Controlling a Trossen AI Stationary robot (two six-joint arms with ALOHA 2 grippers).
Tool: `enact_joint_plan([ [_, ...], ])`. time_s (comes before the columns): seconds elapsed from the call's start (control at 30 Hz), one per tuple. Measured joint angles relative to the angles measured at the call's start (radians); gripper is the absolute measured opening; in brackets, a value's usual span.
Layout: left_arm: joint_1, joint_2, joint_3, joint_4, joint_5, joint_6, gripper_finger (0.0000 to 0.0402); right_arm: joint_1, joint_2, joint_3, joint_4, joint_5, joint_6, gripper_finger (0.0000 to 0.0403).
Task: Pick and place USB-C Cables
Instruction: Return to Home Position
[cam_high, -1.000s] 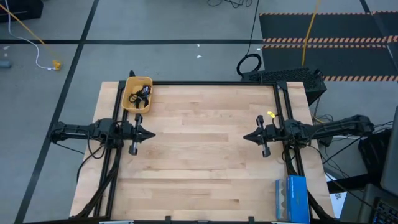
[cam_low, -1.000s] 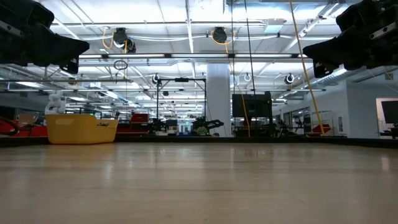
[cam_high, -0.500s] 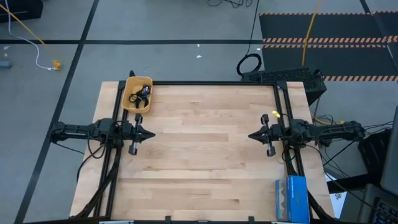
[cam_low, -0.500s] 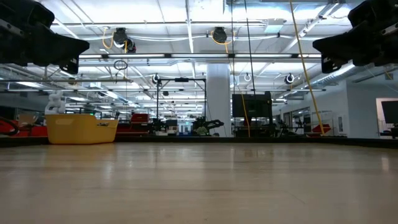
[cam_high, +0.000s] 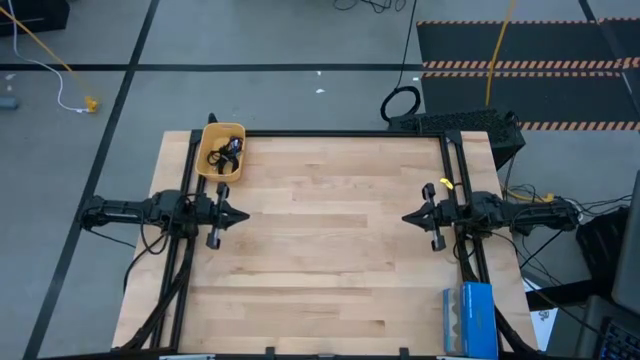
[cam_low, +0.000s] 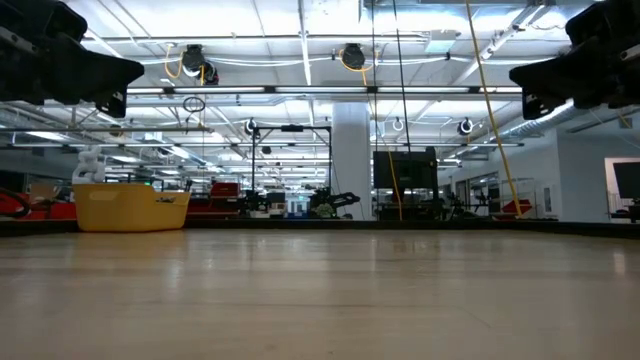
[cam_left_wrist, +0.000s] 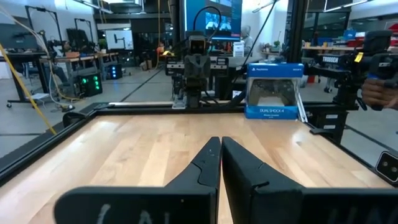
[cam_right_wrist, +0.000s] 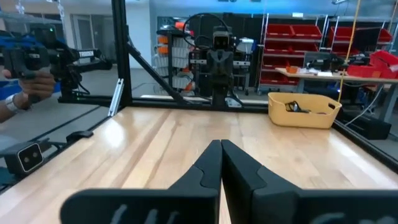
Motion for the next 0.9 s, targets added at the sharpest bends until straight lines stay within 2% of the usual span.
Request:
enact_joint_plan([
  [0.27,0.000,0.000,0.000,-0.019,-0.023,0.000,0.0019,0.000,0.001,0.000,-0.019,0.043,0.038,0.0000],
  [0.47,0.000,-0.002,0.001,-0.036,-0.047,0.003,0.0004,0.000,0.001,0.000,-0.016,0.046,0.028,0.0000],
  [0.67,0.000,-0.003,0.001,-0.029,-0.049,0.012,0.0015,0.000,0.001,0.000,-0.013,0.047,0.026,0.0000],
  [0.9,0.000,-0.002,0.001,-0.031,-0.046,0.012,0.0004,0.000,0.001,0.000,-0.013,0.047,0.026,0.0000],
])
